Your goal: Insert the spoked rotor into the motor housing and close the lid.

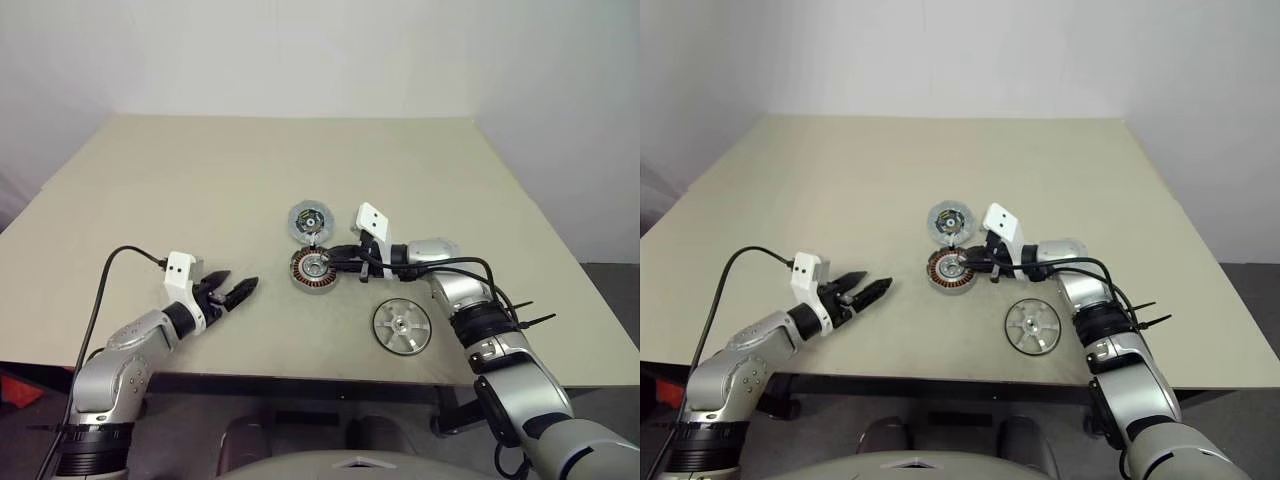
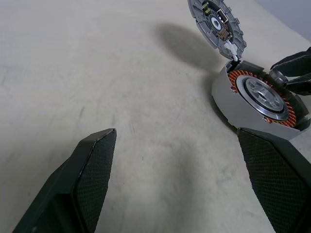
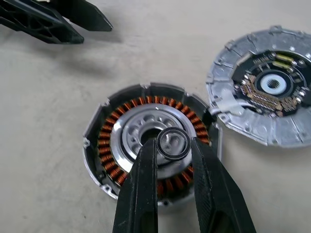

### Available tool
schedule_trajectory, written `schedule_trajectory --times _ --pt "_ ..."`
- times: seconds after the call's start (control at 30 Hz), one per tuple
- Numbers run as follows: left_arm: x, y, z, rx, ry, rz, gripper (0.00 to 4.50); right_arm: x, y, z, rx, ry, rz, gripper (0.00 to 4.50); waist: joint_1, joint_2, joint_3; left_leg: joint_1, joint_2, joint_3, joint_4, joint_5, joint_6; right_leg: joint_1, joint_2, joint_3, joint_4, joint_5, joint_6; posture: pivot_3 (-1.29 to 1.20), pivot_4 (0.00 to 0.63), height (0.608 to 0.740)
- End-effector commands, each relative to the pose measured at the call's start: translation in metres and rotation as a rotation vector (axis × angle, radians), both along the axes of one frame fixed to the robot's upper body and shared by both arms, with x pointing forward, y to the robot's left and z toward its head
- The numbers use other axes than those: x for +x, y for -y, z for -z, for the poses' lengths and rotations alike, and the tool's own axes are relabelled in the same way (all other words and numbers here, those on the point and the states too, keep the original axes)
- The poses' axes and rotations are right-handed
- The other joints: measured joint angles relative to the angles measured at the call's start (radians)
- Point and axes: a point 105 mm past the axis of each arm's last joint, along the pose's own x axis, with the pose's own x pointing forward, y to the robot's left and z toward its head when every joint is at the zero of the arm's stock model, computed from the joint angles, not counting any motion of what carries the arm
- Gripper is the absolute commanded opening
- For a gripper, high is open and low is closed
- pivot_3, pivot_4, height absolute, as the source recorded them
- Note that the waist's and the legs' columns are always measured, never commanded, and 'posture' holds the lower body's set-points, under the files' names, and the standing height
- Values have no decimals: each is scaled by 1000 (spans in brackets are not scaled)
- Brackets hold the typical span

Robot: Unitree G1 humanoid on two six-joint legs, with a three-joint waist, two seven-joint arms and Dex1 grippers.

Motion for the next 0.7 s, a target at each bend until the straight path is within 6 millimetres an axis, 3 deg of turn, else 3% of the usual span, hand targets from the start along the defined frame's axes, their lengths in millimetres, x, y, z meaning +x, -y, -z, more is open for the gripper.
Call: schedule_trajectory --times 0.03,0.37,0.7 --pt "2 2 -11 10 53 3 4253 -3 -12 -13 10 43 -46 671 -1 0 0 0 0 0 0 0 0 0 0 0 0 0 0 0 0 740" --pt "1 1 -11 13 52 -2 4253 -7 -26 -4 12 11 -60 671 -1 0 0 0 0 0 0 0 0 0 0 0 0 0 0 0 0 740" --pt "-1 0 -10 17 50 -6 4253 -1 -17 3 -11 7 -27 671 0 0 0 0 0 0 0 0 0 0 0 0 0 0 0 0 0 740"
